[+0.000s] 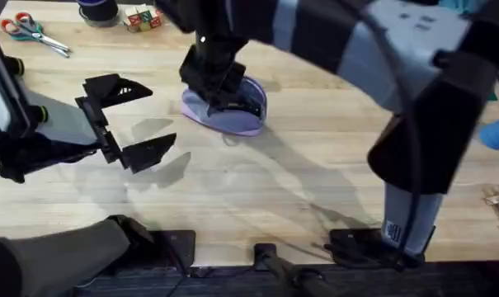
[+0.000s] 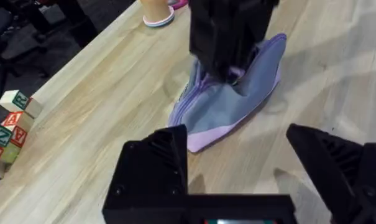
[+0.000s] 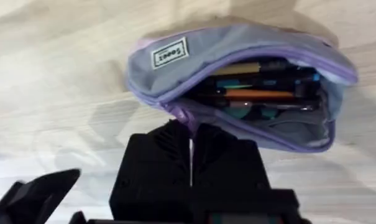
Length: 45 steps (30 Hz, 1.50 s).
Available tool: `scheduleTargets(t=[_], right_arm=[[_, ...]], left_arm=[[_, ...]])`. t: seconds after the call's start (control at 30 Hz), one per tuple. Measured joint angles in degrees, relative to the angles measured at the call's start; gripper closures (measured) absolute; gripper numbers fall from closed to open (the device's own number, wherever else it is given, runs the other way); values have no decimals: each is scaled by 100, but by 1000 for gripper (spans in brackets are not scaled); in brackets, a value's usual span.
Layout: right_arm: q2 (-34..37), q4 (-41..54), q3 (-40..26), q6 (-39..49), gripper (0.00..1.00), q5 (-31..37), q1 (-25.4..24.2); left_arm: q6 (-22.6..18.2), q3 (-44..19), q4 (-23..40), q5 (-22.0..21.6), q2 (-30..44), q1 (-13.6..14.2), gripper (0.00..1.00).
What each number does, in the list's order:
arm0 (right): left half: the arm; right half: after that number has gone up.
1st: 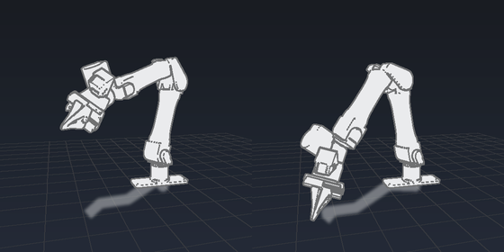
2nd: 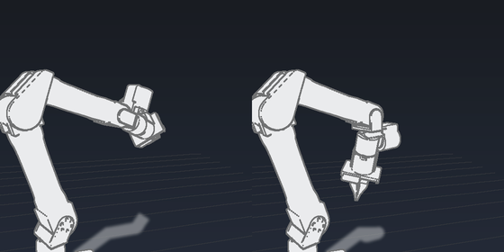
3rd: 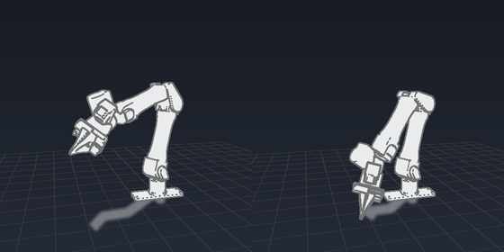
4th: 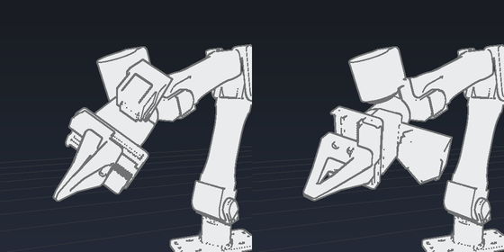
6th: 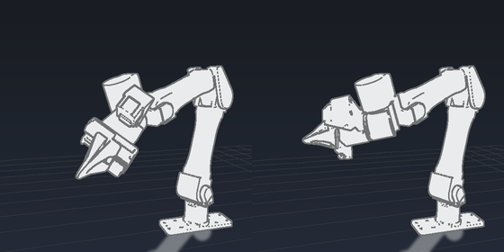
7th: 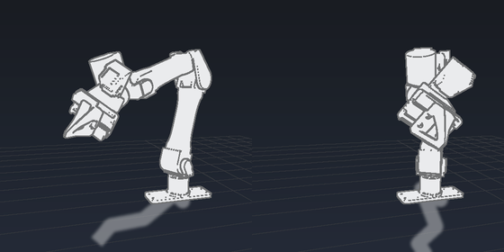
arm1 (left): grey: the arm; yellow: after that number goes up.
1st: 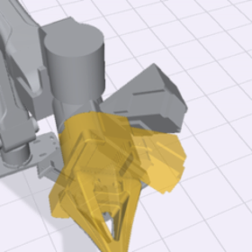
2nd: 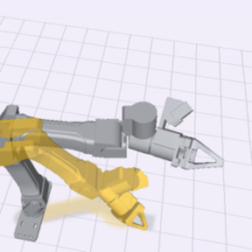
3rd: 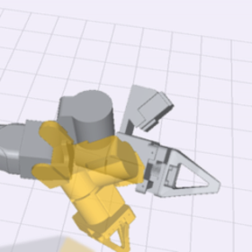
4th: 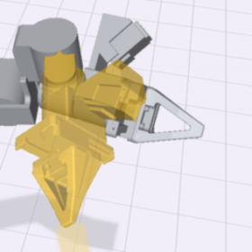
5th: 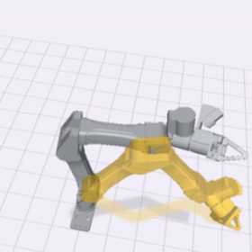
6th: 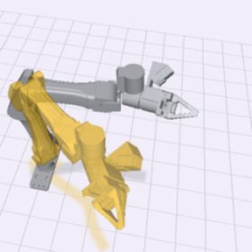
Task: Unzip the bag, pick up the pens from the table one at a time and place them inside, then zip the bag closed.
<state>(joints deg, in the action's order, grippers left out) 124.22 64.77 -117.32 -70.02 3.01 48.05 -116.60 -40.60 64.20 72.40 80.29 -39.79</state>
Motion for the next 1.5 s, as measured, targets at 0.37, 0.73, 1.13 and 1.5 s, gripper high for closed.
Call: scheduleTargets(t=[0.37,0.73,1.13,1.5], right_arm=[[-373,-118,0,259,968,-67,-85],[-372,-131,0,343,968,-91,-87],[-374,-136,0,407,968,-90,-87],[-373,-136,0,428,968,-92,-87]], left_arm=[[0,0,0,0,1,0,8],[-7,0,-72,2,0,0,8],[-2,0,-336,427,0,0,8],[1651,7,-2726,432,1,148,8]])
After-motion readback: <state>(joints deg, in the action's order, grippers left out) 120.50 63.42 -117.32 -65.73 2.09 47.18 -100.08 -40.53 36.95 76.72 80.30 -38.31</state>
